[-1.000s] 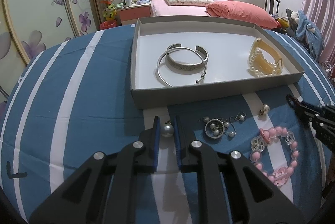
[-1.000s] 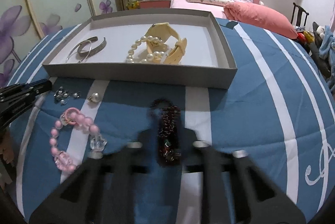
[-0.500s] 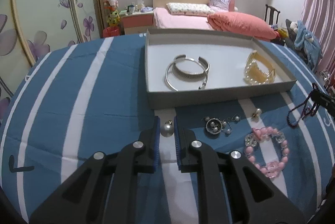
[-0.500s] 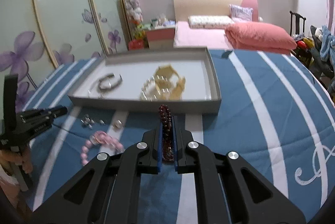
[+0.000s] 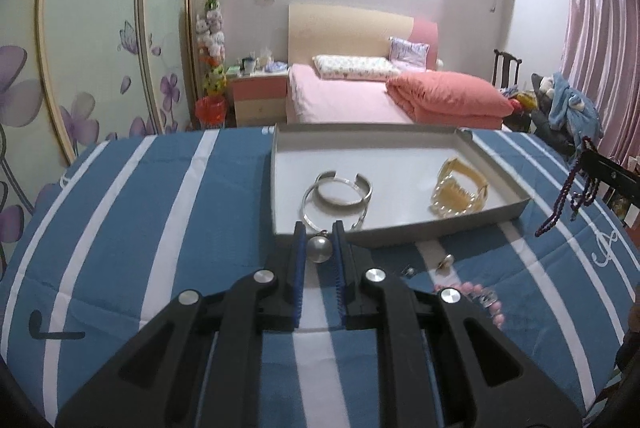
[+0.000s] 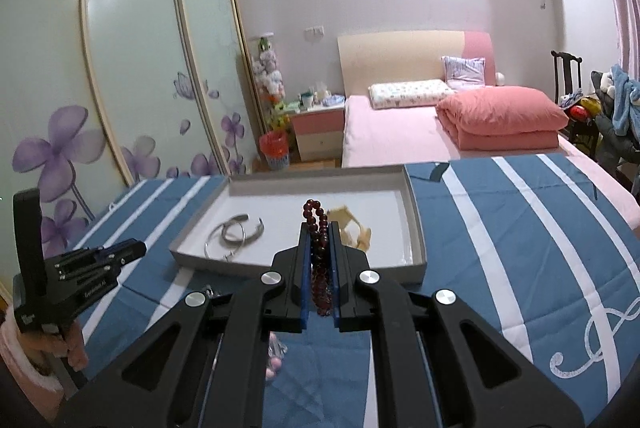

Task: Organize jewelry
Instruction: 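Carry the bead bracelet with the right gripper into the grey tray while the left drops the pearl earring there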

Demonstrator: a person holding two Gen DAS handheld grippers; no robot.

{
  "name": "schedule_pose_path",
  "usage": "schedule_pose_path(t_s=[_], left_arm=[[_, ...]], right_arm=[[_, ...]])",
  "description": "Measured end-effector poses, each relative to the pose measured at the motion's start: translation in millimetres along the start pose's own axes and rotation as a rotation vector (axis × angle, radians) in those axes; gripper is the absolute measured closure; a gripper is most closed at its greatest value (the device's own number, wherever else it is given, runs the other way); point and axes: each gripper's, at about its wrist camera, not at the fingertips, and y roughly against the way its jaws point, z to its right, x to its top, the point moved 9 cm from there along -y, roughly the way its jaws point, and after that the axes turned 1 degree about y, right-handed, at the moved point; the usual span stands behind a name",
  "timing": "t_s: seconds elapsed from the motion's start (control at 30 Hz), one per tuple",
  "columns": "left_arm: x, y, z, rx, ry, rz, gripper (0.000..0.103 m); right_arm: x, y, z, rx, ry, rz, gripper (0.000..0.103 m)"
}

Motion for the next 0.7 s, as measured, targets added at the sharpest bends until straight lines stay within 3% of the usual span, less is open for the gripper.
schedule_pose_path(t_s=[0.23,0.7], left_arm=[[13,13,9,0.015,-0.017,0.091,0.089],[40,14,16,0.020,0.008,0.173,0.089]], right_arm=[[7,3,5,0.008,-0.025,0.050,0.094],[33,-2,1,0.032,-0.045,0.142,0.094]])
